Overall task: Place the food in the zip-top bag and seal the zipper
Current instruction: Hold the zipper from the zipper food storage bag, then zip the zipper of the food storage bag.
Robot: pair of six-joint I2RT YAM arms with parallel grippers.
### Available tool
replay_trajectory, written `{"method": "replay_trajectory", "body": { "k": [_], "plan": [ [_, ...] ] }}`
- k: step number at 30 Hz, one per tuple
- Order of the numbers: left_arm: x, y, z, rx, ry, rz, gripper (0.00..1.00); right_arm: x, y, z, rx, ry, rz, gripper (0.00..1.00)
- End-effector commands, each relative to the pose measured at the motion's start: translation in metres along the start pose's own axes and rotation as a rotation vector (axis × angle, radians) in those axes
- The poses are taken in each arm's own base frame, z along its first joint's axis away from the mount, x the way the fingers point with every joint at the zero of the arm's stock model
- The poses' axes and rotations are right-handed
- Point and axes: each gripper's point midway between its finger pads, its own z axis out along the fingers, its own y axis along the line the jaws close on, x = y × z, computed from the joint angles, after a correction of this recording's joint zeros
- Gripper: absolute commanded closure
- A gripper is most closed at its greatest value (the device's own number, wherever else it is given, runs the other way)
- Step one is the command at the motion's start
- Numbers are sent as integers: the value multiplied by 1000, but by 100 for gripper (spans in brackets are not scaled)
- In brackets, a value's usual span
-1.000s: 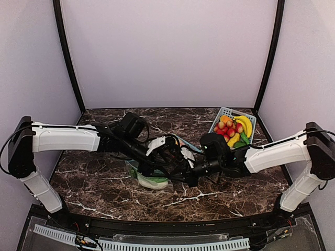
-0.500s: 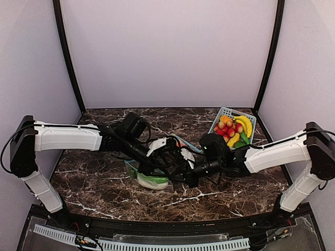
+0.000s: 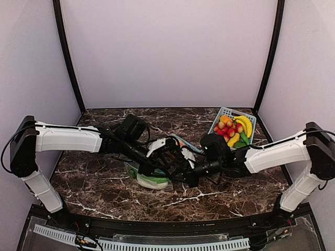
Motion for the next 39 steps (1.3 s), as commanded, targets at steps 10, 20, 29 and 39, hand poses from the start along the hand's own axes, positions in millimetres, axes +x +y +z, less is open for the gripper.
{"method": "replay_trajectory", "body": {
  "k": [10, 20, 29, 39],
  "plan": [
    [10, 0, -4, 97, -29, -177, 59, -36, 10, -11, -34, -135, -57, 100],
    [12, -2, -5, 101, -11, -159, 77, -35, 6, -8, -22, -118, -53, 100],
    [4, -6, -9, 114, -30, -167, 93, -25, -8, 0, 35, -55, -17, 100],
    [10, -8, -20, 43, -19, -153, 99, -20, -27, -5, 153, -2, 31, 100]
  ]
}}
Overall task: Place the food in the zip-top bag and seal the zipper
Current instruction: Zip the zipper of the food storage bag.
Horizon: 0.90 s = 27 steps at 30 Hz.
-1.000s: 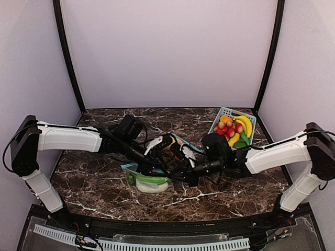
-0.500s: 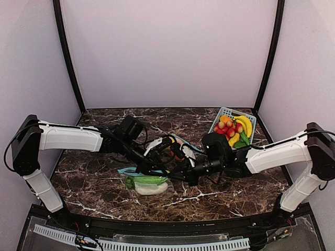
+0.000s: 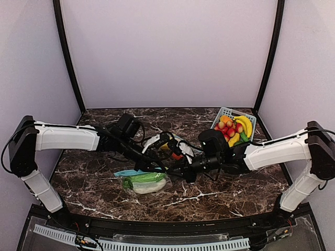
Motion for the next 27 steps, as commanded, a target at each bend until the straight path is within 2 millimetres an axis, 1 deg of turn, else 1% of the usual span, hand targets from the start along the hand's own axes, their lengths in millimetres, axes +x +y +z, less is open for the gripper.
{"method": "replay_trajectory", "body": {
  "k": [1, 5, 8, 15, 21, 27],
  "plan": [
    [6, -11, -8, -18, 19, 26, 98, 2, -18, -4, 95, 30, 41, 100],
    [13, -9, -9, -38, 40, 21, 97, 11, -21, -8, 114, 55, 55, 100],
    [14, -7, -10, -56, 44, 24, 95, 14, -22, -11, 123, 61, 59, 100],
    [21, -5, -15, -82, 56, 15, 93, 14, -24, -18, 143, 61, 55, 100],
    [25, -2, -24, -107, 56, 0, 93, 13, -35, -25, 206, 59, 59, 100],
    [28, -3, -29, -128, 63, 1, 92, 12, -40, -30, 238, 60, 66, 100]
  ]
}}
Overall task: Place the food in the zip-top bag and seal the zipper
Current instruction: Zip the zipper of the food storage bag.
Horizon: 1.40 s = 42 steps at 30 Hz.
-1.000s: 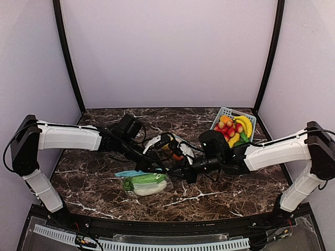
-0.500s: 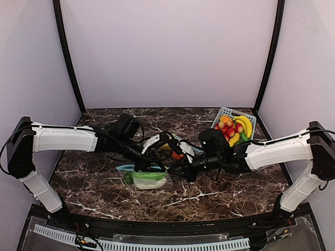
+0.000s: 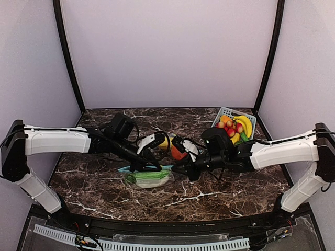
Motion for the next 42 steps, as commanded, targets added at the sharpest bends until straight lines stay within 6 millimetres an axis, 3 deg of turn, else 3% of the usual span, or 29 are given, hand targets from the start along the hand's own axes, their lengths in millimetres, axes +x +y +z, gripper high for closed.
{"method": "replay_trajectory", "body": {
  "k": [1, 27, 42],
  "plan": [
    [26, -6, -12, -11, 75, -51, 93, 12, -31, -10, 137, 37, 43, 100],
    [34, 3, -18, -68, 95, -45, 92, 17, -87, -45, 384, 55, 177, 100],
    [33, 8, -24, -97, 91, -38, 92, 24, -104, -61, 456, 75, 215, 100]
  ]
}}
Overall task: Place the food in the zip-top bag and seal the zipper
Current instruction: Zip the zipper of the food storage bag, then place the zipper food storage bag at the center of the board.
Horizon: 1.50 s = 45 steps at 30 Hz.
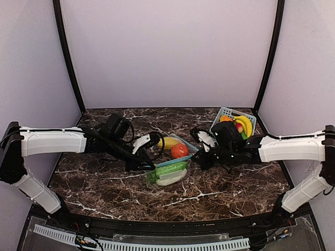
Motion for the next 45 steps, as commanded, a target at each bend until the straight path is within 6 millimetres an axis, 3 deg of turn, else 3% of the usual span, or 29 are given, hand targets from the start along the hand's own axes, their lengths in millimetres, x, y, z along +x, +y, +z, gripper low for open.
{"method": "replay_trajectory", "body": {
  "k": [1, 13, 20, 24, 29, 34, 40, 45],
  "plan": [
    [17, -7, -9, 10, 46, -24, 92, 0, -28, -12, 123, -6, 35, 100],
    [13, -2, -18, -34, 41, -1, 92, 5, -38, -23, 156, 7, 50, 100],
    [12, -2, -21, -40, 38, 0, 93, 8, -33, -25, 125, 15, 37, 100],
    [12, -8, -19, 4, 37, -17, 93, 11, -1, -29, -56, 34, -24, 100],
    [9, -31, -16, 154, 45, -94, 95, 11, 53, -57, -367, 14, -92, 100],
    [8, -46, -12, 267, 62, -282, 95, 16, 71, -71, -477, 57, -67, 100],
    [18, -25, -8, 124, 78, -385, 95, 43, 34, -28, -273, 220, 79, 100],
    [23, 11, 2, -56, 61, -480, 94, 41, 17, 2, -175, 261, 165, 100]
  ]
}}
